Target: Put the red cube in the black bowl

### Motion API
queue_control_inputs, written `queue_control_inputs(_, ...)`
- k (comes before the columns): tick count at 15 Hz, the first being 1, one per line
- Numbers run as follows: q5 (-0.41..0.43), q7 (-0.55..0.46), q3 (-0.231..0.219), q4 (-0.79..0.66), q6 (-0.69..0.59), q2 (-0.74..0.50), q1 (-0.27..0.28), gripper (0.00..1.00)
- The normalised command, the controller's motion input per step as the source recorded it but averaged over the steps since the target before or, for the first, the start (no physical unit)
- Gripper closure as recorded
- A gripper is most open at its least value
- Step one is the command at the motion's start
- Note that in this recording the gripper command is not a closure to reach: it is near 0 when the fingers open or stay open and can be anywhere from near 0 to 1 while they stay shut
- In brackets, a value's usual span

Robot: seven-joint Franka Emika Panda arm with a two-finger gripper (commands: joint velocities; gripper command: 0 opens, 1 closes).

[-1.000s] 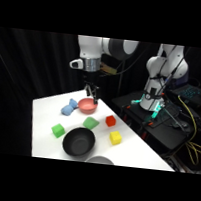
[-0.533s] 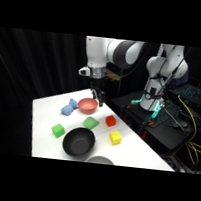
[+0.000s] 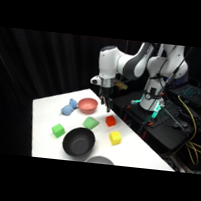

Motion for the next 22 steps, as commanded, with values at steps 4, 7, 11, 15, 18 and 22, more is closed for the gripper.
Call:
queue_control_inputs(4, 0.171, -0.01, 0.033, -0.28, 0.36, -0.05, 0.012, 0.00)
queue_control_inputs(7, 0.142, 0.03, 0.064, -0.20, 0.35, 0.00, 0.052, 0.00)
queue_control_inputs(11, 0.003, 0.10, 0.053, -0.04, 0.41, 0.16, 0.067, 0.00)
queue_control_inputs(15, -0.201, 0.20, -0.060, 0.07, 0.37, 0.28, 0.061, 0.00)
queue_control_inputs(18, -0.169, 0.17, -0.156, 0.09, 0.24, 0.24, 0.102, 0.00)
queue_control_inputs(22, -0.028, 0.07, -0.100, 0.09, 0.17, 0.19, 0.107, 0.00)
